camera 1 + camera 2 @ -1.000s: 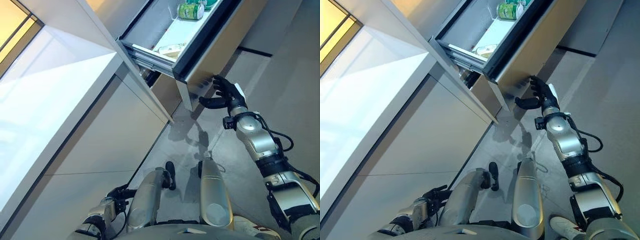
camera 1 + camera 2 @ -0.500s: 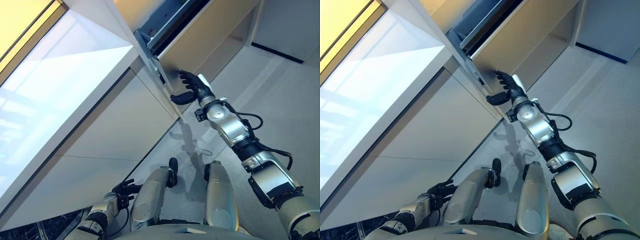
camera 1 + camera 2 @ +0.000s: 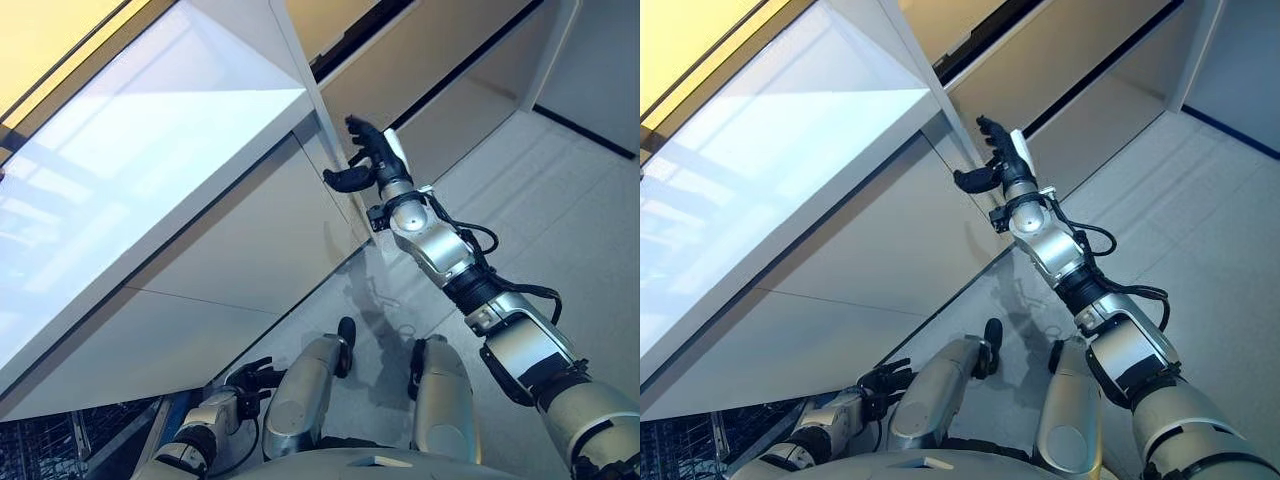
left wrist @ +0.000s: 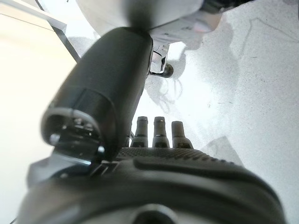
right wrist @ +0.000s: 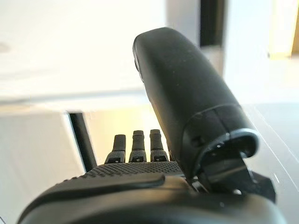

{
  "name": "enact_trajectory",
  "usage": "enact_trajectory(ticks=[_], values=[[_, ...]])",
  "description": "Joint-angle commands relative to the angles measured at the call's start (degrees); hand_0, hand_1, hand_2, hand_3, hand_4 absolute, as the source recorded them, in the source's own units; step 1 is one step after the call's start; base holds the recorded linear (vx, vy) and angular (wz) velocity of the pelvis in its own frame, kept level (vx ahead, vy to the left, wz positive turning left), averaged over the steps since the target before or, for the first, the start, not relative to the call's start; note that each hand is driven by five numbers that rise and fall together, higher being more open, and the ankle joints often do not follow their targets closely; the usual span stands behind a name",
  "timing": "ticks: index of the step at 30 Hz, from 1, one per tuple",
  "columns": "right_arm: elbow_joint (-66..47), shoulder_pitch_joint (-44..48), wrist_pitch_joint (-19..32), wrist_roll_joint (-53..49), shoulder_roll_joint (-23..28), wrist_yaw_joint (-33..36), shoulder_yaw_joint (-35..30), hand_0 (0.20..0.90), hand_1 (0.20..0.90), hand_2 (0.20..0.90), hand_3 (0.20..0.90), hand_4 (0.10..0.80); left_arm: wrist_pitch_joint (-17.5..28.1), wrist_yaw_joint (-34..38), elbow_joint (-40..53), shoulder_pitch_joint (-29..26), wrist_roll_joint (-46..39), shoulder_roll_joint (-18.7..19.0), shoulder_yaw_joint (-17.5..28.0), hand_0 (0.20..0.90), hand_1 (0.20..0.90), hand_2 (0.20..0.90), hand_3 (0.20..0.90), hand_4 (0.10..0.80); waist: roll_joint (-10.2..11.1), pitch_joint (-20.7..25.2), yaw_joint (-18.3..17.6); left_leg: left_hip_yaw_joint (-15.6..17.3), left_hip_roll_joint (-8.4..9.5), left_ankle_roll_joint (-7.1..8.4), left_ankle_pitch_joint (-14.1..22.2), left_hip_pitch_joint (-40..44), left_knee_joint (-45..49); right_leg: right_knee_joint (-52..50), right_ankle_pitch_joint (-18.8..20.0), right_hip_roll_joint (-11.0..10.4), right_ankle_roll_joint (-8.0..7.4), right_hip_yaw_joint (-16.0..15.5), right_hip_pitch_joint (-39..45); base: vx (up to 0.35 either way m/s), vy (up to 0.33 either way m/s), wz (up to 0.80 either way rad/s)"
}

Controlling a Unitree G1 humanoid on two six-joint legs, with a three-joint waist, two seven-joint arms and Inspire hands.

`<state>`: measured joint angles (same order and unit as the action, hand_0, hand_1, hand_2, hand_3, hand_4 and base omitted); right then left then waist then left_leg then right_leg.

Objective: Put drinks into fridge and close the fridge

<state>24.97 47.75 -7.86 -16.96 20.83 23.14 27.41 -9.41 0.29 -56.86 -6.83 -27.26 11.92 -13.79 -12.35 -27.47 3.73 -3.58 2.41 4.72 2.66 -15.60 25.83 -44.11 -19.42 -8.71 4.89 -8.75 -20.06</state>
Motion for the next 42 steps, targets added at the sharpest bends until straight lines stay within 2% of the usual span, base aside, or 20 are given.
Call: enact_trajectory(ticks=[1,2,5,9,10,11,14,17,18,21,22,24,30,34,42], values=[[-7.1,4.9,9.7,-2.1,0.0,5.4,-5.7,0.900,0.900,0.900,0.900,0.800,2.4,2.7,1.6,3.0,0.0,2.7,-0.6,0.900,0.900,0.900,0.900,0.800,4.3,4.9,-0.6,5.5,2.39,-6.78,4.0,4.4,-1.2,15.1,9.8,2.9,-0.45,2.0,6.6,0.007,-0.051,-0.09],[-7.6,3.3,9.9,-2.5,0.4,6.3,-6.5,0.900,0.900,0.900,0.900,0.800,2.5,3.2,1.7,3.0,0.1,2.7,-0.5,0.900,0.900,0.900,0.900,0.800,4.7,5.1,-0.9,5.5,2.22,-6.68,3.8,4.9,-1.7,16.1,10.2,3.1,-0.65,2.0,7.1,0.016,-0.069,-0.09],[-9.5,-9.6,12.5,-6.2,1.2,4.4,-11.6,0.900,0.900,0.900,0.900,0.800,1.9,5.7,2.2,3.6,0.0,3.1,1.3,0.900,0.900,0.900,0.900,0.800,7.5,7.4,-2.7,5.7,1.69,-6.77,3.3,7.5,-5.9,22.4,12.4,4.1,-1.81,2.4,10.3,0.041,-0.096,-0.08],[-10.2,-31.8,17.0,-5.0,1.2,-0.4,-19.3,0.900,0.900,0.900,0.900,0.800,1.7,7.7,3.0,6.8,1.6,3.0,4.7,0.900,0.900,0.900,0.900,0.800,10.2,11.4,-5.1,6.7,0.98,-6.68,2.4,11.8,-12.2,29.9,14.5,5.7,-3.57,3.3,15.0,0.062,-0.072,-0.11],[-9.9,-33.7,16.3,-4.3,1.0,-0.7,-19.8,0.900,0.900,0.900,0.900,0.800,1.8,7.8,3.1,7.2,1.7,2.9,5.0,0.900,0.900,0.900,0.900,0.800,10.4,11.8,-5.3,6.8,0.92,-6.65,2.3,12.3,-12.8,30.5,14.6,5.9,-3.78,3.3,15.5,0.067,-0.034,-0.12],[-8.3,-40.6,16.1,-3.4,0.3,-2.3,-21.5,0.900,0.900,0.900,0.900,0.800,2.2,8.3,3.4,8.7,1.8,2.6,6.3,0.900,0.900,0.900,0.900,0.800,11.1,13.6,-6.3,7.2,0.67,-6.68,1.8,14.2,-15.4,33.2,15.2,6.5,-4.36,3.8,17.4,0.044,-0.035,-0.15],[-0.1,-48.2,12.1,-2.2,-0.8,-6.8,-23.2,0.900,0.900,0.900,0.900,0.800,2.8,8.2,3.6,10.1,2.2,3.1,8.4,0.900,0.900,0.900,0.900,0.800,12.2,16.0,-7.6,8.0,0.13,-6.52,1.1,16.8,-19.2,36.9,16.7,7.2,-5.49,4.0,19.8,-0.019,-0.031,-0.31],[11.8,-51.7,7.5,1.2,-0.6,-12.7,-22.4,0.900,0.900,0.900,0.900,0.800,3.5,6.5,1.4,10.5,3.2,4.2,9.3,0.900,0.900,0.900,0.900,0.800,13.2,17.7,-7.7,8.6,-0.08,-6.49,0.5,18.6,-22.2,39.5,17.9,7.7,-6.06,4.0,21.4,-0.084,-0.028,-0.24],[14.7,-51.8,7.3,1.4,-0.8,-14.1,-22.2,0.900,0.900,0.900,0.900,0.800,3.8,5.9,0.8,10.4,3.5,4.4,9.3,0.900,0.900,0.900,0.900,0.800,13.4,17.9,-7.7,8.7,-0.10,-6.51,0.4,18.9,-22.6,39.9,18.0,7.8,-6.09,4.1,21.7,-0.090,-0.023,-0.10],[34.2,-52.0,9.2,5.7,-2.5,-20.7,-20.8,0.900,0.900,0.900,0.900,0.800,6.7,2.1,-5.7,9.5,5.8,4.6,8.9,0.900,0.900,0.900,0.900,0.800,14.1,19.2,-6.9,8.6,-0.14,-6.64,-0.4,20.5,-25.4,42.4,19.2,8.3,-6.26,4.3,23.2,-0.073,-0.021,-0.08],[36.0,-52.1,7.4,6.3,-2.8,-21.7,-20.5,0.900,0.900,0.900,0.900,0.800,7.1,1.3,-6.8,9.3,5.9,4.4,8.8,0.900,0.900,0.900,0.900,0.800,14.2,19.4,-6.7,8.6,-0.17,-6.62,-0.6,20.7,-25.8,42.9,19.5,8.4,-6.30,4.4,23.5,-0.064,-0.021,-0.04],[42.7,-52.4,8.1,8.5,-3.9,-23.9,-19.6,0.900,0.900,0.900,0.900,0.800,8.5,0.5,-9.4,8.9,6.7,3.8,8.6,0.900,0.900,0.900,0.900,0.800,14.6,19.9,-6.2,8.5,-0.21,-6.53,-0.8,21.5,-26.9,44.2,20.1,8.5,-6.49,4.5,24.3,-0.042,-0.017,-0.08],[44.8,-52.8,7.3,6.5,-6.2,-26.1,-19.2,0.900,0.900,0.900,0.900,0.800,13.0,-0.7,-13.0,9.2,9.0,2.4,8.3,0.900,0.900,0.900,0.900,0.800,15.1,20.6,-6.3,8.8,-0.15,-6.93,0.0,21.5,-25.9,42.8,19.5,8.4,-6.62,5.1,24.0,-0.012,-0.005,-0.05],[45.0,-53.4,8.2,9.2,-7.1,-27.0,-18.4,0.900,0.900,0.900,0.900,0.800,15.2,-2.0,-12.7,9.5,8.0,1.9,7.9,0.900,0.900,0.900,0.900,0.800,15.3,20.6,-6.6,9.1,-0.09,-7.18,0.4,21.3,-25.6,42.6,19.4,8.5,-6.85,5.8,23.6,-0.026,0.011,-0.09],[45.6,-53.4,8.7,10.5,-7.0,-27.5,-17.7,0.900,0.900,0.900,0.900,0.800,13.2,-1.3,-12.8,9.7,6.1,1.8,7.9,0.900,0.900,0.900,0.900,0.800,15.4,20.4,-6.6,8.8,0.15,-7.74,0.9,21.6,-25.7,42.8,19.5,8.7,-7.02,6.6,23.6,-0.004,0.011,-0.06]])
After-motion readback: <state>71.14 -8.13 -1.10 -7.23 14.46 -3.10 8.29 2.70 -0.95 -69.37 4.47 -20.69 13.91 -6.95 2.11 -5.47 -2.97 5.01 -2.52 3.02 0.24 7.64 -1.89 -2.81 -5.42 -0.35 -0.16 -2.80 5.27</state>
